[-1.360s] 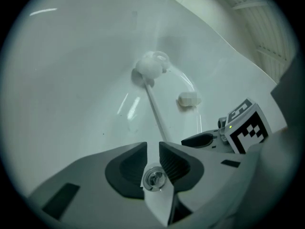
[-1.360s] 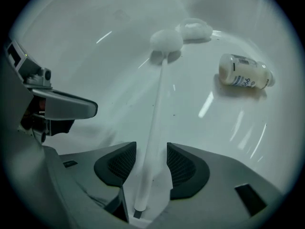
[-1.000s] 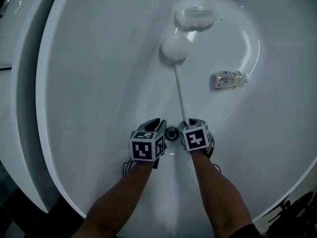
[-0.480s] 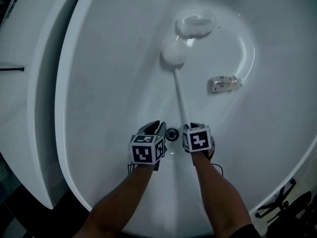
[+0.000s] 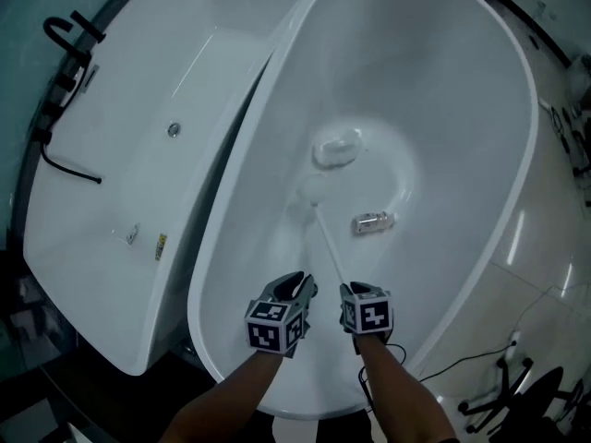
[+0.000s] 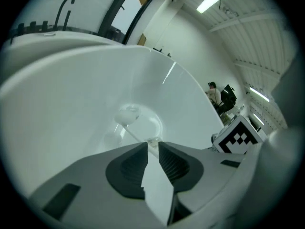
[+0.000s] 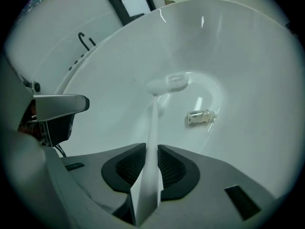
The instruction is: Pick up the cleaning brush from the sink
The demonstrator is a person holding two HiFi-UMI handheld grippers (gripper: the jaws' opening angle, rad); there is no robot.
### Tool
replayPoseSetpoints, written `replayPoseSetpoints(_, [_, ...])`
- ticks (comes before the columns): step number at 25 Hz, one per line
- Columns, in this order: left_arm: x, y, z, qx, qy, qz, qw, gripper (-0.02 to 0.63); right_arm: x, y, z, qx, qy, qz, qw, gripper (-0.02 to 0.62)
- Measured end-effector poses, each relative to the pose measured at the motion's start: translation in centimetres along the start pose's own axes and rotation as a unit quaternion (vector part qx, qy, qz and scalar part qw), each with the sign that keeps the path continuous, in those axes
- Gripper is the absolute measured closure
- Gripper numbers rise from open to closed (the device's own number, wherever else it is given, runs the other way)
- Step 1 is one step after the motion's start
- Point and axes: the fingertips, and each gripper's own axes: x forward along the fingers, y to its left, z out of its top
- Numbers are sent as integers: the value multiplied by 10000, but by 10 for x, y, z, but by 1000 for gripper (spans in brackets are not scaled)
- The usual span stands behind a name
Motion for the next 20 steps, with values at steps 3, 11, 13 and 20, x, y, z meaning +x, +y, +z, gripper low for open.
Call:
replayPoseSetpoints(3, [-75,-49,50,47,-389,-179,9991,522,-91,22,15,158,-337,22,9993,529])
replayPoseSetpoints(11, [-274,-142,135,277,-1115,-277,9930,522,-311,78,40,436,-1437,190,9885,531])
replayPoseSetpoints(13, [-323,-165,151,459,-1379,-256,9890,522,-366,92,46,354,-1763,271,9833,531])
replayPoseSetpoints(20, [-471,-219,197,1153,-2423,-78,9633,525,-532,145,60,121,-2910,513,9553,531])
